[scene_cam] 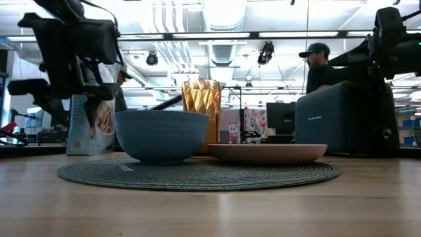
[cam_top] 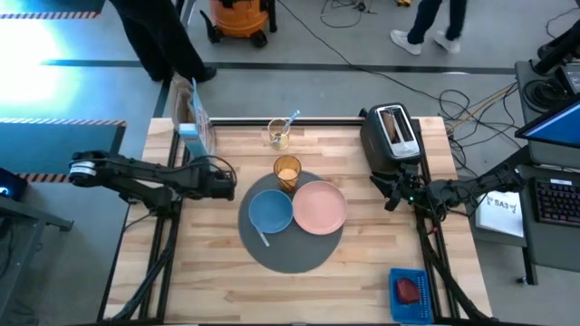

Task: Arrange a breakfast setting
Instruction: Pour the cereal into the blue bowl

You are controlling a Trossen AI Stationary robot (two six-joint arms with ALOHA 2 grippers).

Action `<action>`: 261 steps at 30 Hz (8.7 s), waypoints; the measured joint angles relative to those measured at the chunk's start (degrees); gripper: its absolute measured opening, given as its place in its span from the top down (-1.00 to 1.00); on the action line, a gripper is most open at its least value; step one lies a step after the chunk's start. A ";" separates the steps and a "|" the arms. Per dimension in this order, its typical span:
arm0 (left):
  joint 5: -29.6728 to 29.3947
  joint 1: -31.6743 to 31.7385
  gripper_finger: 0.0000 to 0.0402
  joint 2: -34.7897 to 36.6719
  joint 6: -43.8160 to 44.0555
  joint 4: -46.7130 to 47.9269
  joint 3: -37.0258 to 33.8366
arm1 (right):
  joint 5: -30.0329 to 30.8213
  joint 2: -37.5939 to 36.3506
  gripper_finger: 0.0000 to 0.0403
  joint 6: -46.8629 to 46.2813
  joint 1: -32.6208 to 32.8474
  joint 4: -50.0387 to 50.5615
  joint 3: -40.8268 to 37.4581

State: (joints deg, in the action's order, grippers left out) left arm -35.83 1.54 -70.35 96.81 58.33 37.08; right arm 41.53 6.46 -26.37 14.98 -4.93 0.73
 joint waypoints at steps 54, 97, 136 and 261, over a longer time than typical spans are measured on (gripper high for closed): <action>-32.29 10.15 -0.37 -23.36 9.83 -18.75 -9.54 | -0.01 0.01 0.39 0.01 -0.01 0.00 0.00; -13.44 -7.76 0.49 -3.67 10.00 10.23 2.41 | 0.00 0.00 0.39 0.02 0.00 0.00 0.00; 21.34 -44.32 0.50 -14.80 25.62 32.40 33.08 | -0.01 0.00 0.39 0.01 -0.01 0.00 0.01; 68.77 -23.91 0.50 -13.88 -13.85 31.72 65.42 | -0.02 0.00 0.39 0.02 -0.01 0.00 0.00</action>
State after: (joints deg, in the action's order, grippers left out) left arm 32.94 -22.37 -84.23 82.96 90.05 102.50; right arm 41.52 6.47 -26.35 14.96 -4.93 0.74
